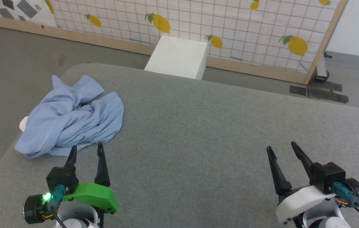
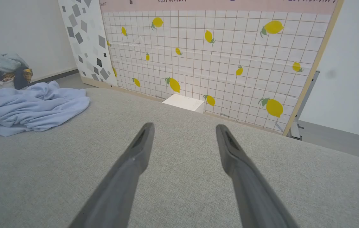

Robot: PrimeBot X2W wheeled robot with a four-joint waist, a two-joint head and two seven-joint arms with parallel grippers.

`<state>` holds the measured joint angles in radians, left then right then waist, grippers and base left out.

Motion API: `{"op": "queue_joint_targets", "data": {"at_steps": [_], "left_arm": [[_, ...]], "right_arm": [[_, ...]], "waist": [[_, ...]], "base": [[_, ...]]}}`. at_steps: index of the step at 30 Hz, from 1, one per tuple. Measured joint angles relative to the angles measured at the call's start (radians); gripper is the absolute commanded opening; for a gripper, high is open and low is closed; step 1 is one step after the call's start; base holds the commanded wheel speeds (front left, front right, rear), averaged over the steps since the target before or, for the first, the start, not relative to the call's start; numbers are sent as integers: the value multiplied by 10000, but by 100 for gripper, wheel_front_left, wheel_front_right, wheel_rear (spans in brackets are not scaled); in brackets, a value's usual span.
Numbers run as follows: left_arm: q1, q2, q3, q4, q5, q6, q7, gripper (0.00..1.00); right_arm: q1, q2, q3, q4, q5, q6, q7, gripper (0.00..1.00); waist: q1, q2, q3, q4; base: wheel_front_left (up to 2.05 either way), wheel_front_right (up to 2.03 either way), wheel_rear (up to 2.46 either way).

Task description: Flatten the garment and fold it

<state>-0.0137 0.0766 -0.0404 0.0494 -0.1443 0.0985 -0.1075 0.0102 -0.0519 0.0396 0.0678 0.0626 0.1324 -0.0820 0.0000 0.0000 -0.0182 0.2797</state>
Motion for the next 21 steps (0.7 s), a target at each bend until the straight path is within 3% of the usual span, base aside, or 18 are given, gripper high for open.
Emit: {"op": "queue_joint_targets", "data": {"at_steps": [21], "left_arm": [[144,259,-29,25,-686,566,-364,100]], "right_arm": [[-118,2,194,209,253,0,-380,100]], "waist": [[0,0,-76,1230]], "base": [[0,0,0]]}}
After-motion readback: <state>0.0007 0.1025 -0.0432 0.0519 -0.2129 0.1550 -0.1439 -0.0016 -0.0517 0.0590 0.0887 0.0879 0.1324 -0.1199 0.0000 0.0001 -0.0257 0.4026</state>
